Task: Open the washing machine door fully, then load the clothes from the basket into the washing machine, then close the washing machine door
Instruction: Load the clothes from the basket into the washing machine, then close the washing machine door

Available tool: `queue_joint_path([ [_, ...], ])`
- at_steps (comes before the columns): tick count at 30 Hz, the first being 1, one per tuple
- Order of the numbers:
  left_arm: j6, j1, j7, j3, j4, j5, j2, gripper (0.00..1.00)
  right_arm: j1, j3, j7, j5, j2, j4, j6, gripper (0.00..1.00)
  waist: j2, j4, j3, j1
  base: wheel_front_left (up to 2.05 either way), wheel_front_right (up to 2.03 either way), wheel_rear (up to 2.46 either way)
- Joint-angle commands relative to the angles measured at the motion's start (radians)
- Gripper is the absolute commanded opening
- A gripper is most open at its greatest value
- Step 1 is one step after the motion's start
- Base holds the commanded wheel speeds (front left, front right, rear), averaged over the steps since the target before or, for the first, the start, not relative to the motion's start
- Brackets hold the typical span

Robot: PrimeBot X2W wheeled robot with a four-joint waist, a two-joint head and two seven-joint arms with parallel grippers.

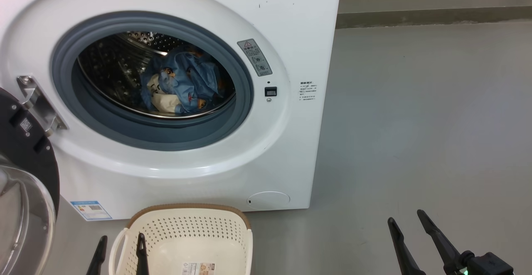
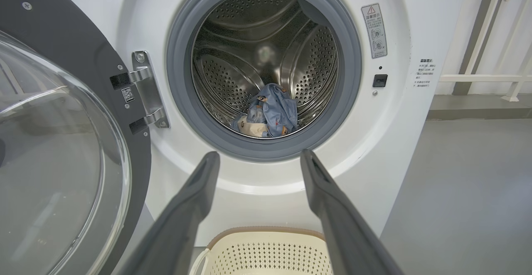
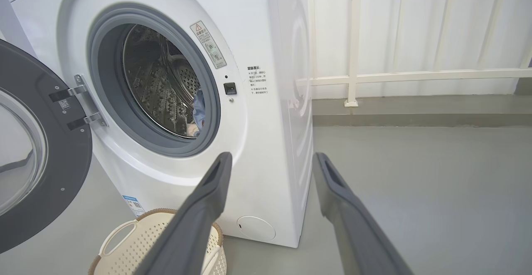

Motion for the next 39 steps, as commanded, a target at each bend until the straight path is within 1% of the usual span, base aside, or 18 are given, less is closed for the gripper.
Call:
queue_joint_path([
  [1,-0.006,-0.019,-0.008,0.039,-0.014,0.005,0.015,1.00,-0.011,0.019,-0.005,-0.021,-0.009,-0.024,0.003,1.00,-0.0001,-0.001,0.000,0.0001,0.00,0.00,0.00],
  [5,-0.013,-0.022,-0.008,0.041,-0.012,0.008,0.018,1.00,-0.010,0.018,-0.005,-0.022,-0.006,-0.023,0.003,1.00,-0.0001,-0.003,-0.001,0.0001,0.00,0.00,0.00],
  [26,-0.017,-0.026,-0.008,0.050,-0.012,0.029,0.006,1.00,-0.010,0.002,-0.005,-0.028,-0.001,-0.023,0.003,1.00,-0.0001,-0.004,0.006,0.0001,-0.05,0.05,0.00],
  [32,-0.021,-0.029,-0.008,0.049,-0.007,0.034,0.002,1.00,-0.012,0.001,-0.005,-0.028,-0.001,-0.022,0.003,1.00,-0.0001,-0.005,0.007,0.0001,-0.94,0.94,0.00],
  [39,-0.033,-0.034,-0.008,0.044,0.002,0.034,0.004,1.00,-0.012,-0.006,-0.005,-0.028,-0.001,-0.020,0.003,1.00,-0.0001,0.003,0.008,0.0001,-1.72,1.72,0.00],
])
